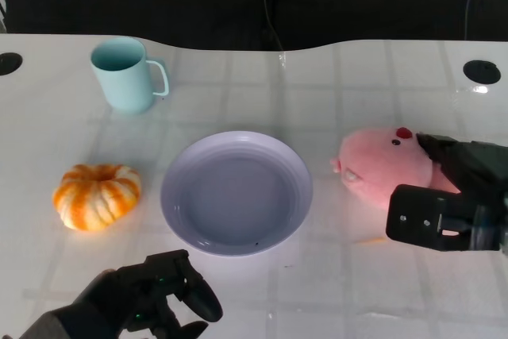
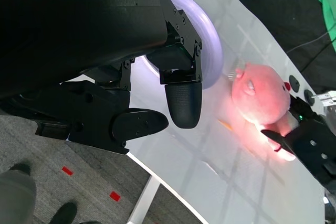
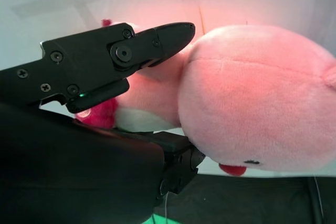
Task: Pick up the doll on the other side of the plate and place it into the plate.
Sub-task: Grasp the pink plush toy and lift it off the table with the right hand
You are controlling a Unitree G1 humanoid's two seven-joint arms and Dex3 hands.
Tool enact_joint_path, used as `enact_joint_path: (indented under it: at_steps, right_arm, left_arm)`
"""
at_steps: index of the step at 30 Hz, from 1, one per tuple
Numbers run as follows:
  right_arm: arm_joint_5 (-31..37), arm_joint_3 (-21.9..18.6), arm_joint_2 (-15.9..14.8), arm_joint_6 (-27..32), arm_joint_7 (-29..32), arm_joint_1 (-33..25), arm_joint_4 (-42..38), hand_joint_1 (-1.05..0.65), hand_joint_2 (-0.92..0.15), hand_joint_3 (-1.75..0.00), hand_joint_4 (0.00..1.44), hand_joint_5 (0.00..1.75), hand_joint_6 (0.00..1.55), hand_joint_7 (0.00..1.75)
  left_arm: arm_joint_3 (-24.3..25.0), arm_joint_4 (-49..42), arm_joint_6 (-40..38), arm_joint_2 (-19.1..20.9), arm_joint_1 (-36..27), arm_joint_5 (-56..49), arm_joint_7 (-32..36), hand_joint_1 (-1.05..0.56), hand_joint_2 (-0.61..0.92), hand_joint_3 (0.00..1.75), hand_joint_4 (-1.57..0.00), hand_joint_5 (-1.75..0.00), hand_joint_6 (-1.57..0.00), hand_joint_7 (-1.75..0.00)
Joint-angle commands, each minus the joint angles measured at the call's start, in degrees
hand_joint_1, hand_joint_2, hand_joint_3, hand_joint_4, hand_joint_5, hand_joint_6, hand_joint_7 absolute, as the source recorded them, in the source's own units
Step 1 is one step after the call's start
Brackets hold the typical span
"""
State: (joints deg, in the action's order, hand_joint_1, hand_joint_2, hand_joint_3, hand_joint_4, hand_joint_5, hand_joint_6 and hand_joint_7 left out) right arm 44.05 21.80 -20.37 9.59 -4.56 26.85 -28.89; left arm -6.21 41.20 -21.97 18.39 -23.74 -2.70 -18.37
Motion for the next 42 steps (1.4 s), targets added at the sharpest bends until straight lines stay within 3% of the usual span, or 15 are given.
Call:
enact_joint_path:
  at_steps: [1, 2, 3, 5, 6, 7, 9, 10, 13, 16, 22, 24, 31, 37, 42]
  right_arm:
    - [-2.2, 1.0, 2.0, -3.2, 2.6, -1.6, -5.3, -0.38, -0.92, -0.01, 0.86, 0.12, 0.81, 0.05]
    - [-2.9, 0.5, 2.6, -5.8, 6.4, -1.4, -7.6, -0.36, -0.92, -0.01, 0.89, 0.11, 0.82, 0.04]
    - [-3.3, 0.3, 2.9, -8.0, 9.4, -1.2, -9.5, -0.22, -0.92, -0.02, 1.05, 0.33, 1.04, 0.09]
    - [-3.8, 0.3, 3.3, -11.4, 14.2, -0.7, -12.8, -0.14, -0.92, -0.04, 0.98, 0.8, 1.2, 0.06]
    - [-3.7, 0.5, 3.3, -12.4, 15.9, -0.4, -14.1, -0.15, -0.92, -0.08, 0.91, 1.3, 1.27, 0.24]
    - [-3.7, 0.6, 3.4, -13.3, 17.2, -0.1, -15.2, -0.17, -0.92, -0.11, 0.86, 1.49, 1.15, 0.55]
    - [-3.8, 0.9, 3.7, -14.8, 19.3, 0.6, -17.7, -0.18, -0.9, -0.16, 0.8, 1.66, 0.94, 1.08]
    - [-3.8, 1.2, 3.8, -15.3, 20.2, 1.0, -18.7, -0.19, -0.87, -0.21, 0.78, 1.7, 0.88, 1.21]
    - [-3.8, 1.6, 4.2, -16.6, 22.9, 1.7, -21.2, -0.2, -0.61, -0.7, 0.79, 1.74, 0.82, 1.4]
    - [-4.2, 1.5, 4.2, -17.1, 24.1, 1.7, -21.4, -0.2, -0.5, -0.88, 0.79, 1.74, 0.81, 1.39]
    - [-4.4, 1.3, 4.0, -16.5, 25.3, 1.3, -20.5, -0.2, -0.54, -0.79, 0.78, 1.75, 0.77, 1.42]
    - [-4.1, 1.4, 3.9, -17.0, 26.9, 1.0, -20.6, -0.2, -0.52, -0.83, 0.79, 1.75, 0.75, 1.54]
    - [-5.1, 0.6, 3.3, -18.1, 28.9, 0.6, -18.9, -0.17, -0.46, -0.97, 0.82, 1.75, 0.72, 1.68]
    - [-7.6, -1.6, 2.8, -19.6, 28.2, -1.1, -12.6, -0.19, -0.31, -1.34, 0.87, 1.75, 0.73, 1.74]
    - [-10.4, -4.2, 2.9, -19.9, 26.6, -3.2, -5.3, -0.17, -0.28, -1.41, 0.92, 1.75, 0.76, 1.75]
  left_arm:
    - [0.5, 1.1, -0.2, 0.4, -0.9, -0.2, 0.4, -0.09, 0.91, 0.51, -0.62, -1.54, -0.58, -1.32]
    - [0.5, 1.2, -0.3, 0.4, -1.0, -0.2, 0.4, -0.09, 0.9, 0.51, -0.62, -1.54, -0.58, -1.32]
    - [0.5, 1.4, -0.4, 0.4, -1.1, -0.2, 0.4, -0.09, 0.9, 0.51, -0.62, -1.54, -0.58, -1.32]
    - [0.5, 1.8, -0.7, 0.4, -1.2, -0.3, 0.5, -0.09, 0.9, 0.52, -0.61, -1.53, -0.58, -1.32]
    - [0.5, 1.9, -0.9, 0.4, -1.2, -0.2, 0.5, -0.09, 0.9, 0.53, -0.61, -1.53, -0.58, -1.31]
    - [0.5, 2.0, -1.0, 0.4, -1.2, -0.2, 0.4, -0.08, 0.9, 0.53, -0.61, -1.54, -0.58, -1.31]
    - [0.6, 2.0, -1.2, 0.5, -1.1, -0.2, 0.4, -0.08, 0.89, 0.54, -0.61, -1.54, -0.58, -1.31]
    - [0.6, 2.1, -1.5, 0.6, -1.0, -0.3, 0.4, -0.09, 0.89, 0.55, -0.61, -1.54, -0.58, -1.31]
    - [0.6, 1.9, -1.7, 0.8, -0.7, -0.5, 0.3, -0.09, 0.88, 0.56, -0.61, -1.54, -0.58, -1.31]
    - [0.4, 1.5, -1.1, 1.1, -0.6, -0.6, 0.0, -0.1, 0.87, 0.57, -0.61, -1.54, -0.58, -1.31]
    - [0.2, 1.1, -1.2, 1.0, -0.2, -0.7, 0.2, -0.11, 0.86, 0.58, -0.61, -1.54, -0.57, -1.34]
    - [0.0, 0.9, -1.0, 0.9, -0.2, -0.8, 0.2, -0.09, 0.86, 0.59, -0.61, -1.55, -0.57, -1.36]
    - [0.3, 0.1, -0.4, 1.1, 0.1, -0.6, 0.0, -0.1, 0.83, 0.64, -0.6, -1.55, -0.55, -1.38]
    - [0.5, -0.1, -0.1, 1.3, 0.2, -0.6, -0.1, -0.1, 0.85, 0.6, -0.6, -1.54, -0.55, -1.36]
    - [0.6, -0.5, 0.2, 1.6, 0.6, -0.6, -0.2, -0.1, 0.87, 0.57, -0.59, -1.54, -0.56, -1.34]
